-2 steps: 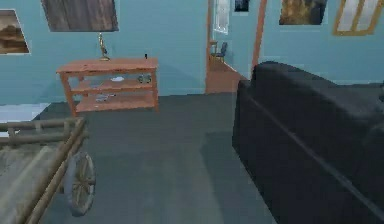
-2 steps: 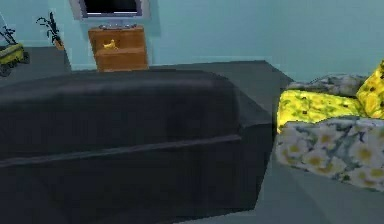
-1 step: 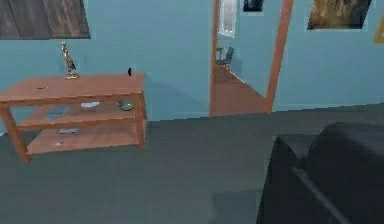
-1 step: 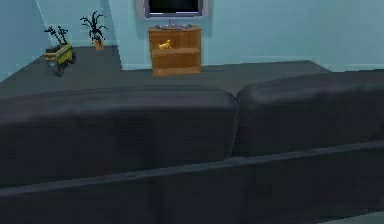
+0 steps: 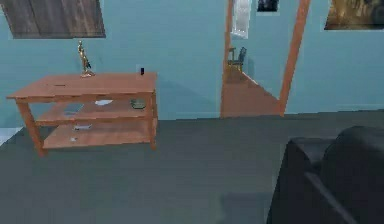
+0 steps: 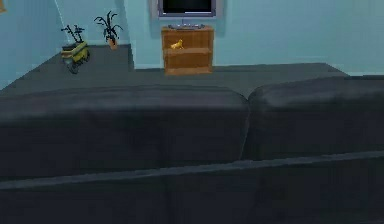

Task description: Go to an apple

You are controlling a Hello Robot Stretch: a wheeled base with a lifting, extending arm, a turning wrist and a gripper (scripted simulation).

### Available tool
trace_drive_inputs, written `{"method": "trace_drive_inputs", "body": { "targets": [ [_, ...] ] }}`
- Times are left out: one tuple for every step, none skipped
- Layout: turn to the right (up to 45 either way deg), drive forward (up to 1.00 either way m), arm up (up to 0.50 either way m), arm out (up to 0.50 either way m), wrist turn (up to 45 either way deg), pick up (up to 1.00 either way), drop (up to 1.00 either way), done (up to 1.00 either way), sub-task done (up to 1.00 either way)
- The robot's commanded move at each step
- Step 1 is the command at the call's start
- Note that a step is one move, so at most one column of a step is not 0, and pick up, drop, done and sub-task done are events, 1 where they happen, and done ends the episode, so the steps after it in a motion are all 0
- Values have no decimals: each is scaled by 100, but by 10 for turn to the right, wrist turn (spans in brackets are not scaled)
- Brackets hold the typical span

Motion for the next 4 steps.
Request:
{"method": "trace_drive_inputs", "body": {
  "targets": [
    [0,100,0,0,0,0,0,0,0],
    [-30,0,0,0,0,0,0,0,0],
    [-450,0,0,0,0,0,0,0,0],
    [-450,0,0,0,0,0,0,0,0]
  ]
}}
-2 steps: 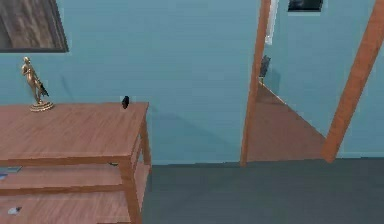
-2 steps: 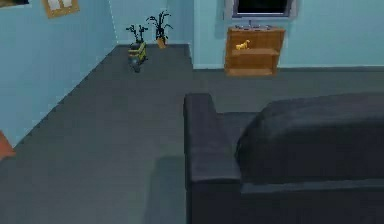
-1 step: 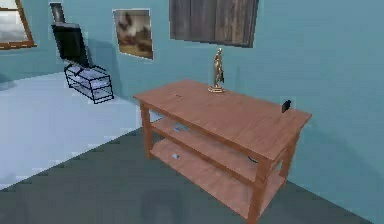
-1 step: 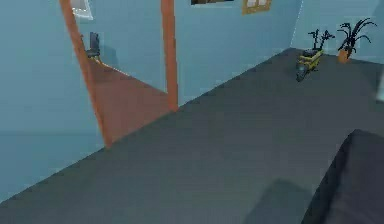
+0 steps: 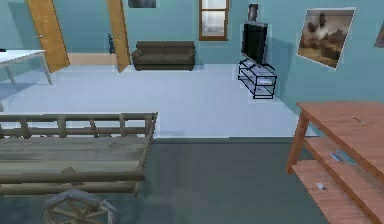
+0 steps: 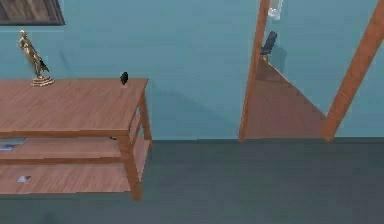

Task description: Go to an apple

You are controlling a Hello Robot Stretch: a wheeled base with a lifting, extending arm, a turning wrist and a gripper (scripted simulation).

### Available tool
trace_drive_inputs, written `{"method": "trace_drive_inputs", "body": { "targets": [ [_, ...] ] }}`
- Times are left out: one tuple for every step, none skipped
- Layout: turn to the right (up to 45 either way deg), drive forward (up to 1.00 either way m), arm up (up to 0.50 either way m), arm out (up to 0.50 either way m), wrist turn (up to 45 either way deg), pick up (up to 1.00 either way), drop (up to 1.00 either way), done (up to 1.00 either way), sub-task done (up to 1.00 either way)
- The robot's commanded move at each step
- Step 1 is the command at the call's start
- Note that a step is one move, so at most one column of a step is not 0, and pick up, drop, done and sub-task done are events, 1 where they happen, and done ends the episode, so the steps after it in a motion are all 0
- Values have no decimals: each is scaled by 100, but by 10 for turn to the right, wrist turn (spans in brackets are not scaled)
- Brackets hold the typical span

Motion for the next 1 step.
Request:
{"method": "trace_drive_inputs", "body": {
  "targets": [
    [0,5,0,0,0,0,0,0,0]
  ]
}}
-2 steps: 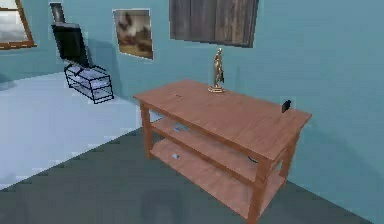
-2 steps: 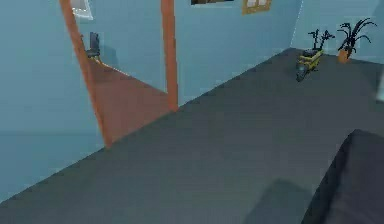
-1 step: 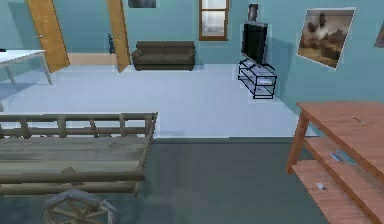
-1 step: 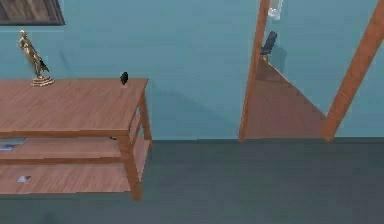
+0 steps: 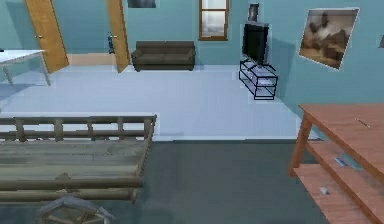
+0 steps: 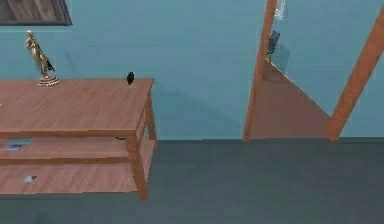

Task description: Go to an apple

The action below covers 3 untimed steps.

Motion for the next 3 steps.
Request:
{"method": "trace_drive_inputs", "body": {
  "targets": [
    [450,0,0,0,0,0,0,0,0],
    [90,0,0,0,0,0,0,0,0],
    [0,15,0,0,0,0,0,0,0]
  ]
}}
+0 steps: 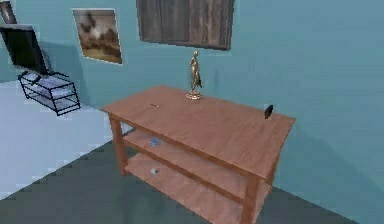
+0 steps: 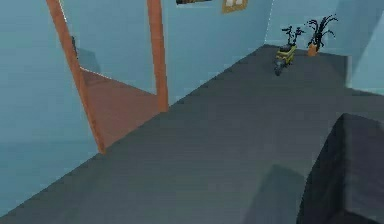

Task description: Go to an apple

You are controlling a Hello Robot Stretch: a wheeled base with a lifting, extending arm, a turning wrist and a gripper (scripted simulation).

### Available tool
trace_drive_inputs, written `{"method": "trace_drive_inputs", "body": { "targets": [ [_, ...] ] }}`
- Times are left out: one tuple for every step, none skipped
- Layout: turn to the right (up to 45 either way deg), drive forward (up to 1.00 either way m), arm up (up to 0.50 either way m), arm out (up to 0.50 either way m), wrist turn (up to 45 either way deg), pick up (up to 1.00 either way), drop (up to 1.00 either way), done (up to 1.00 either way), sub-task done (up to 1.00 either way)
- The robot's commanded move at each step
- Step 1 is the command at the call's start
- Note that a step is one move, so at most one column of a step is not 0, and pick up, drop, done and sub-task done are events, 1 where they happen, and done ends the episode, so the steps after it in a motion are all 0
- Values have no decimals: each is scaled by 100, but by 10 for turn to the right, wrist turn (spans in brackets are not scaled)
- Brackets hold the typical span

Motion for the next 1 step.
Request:
{"method": "trace_drive_inputs", "body": {
  "targets": [
    [450,0,0,0,0,0,0,0,0]
  ]
}}
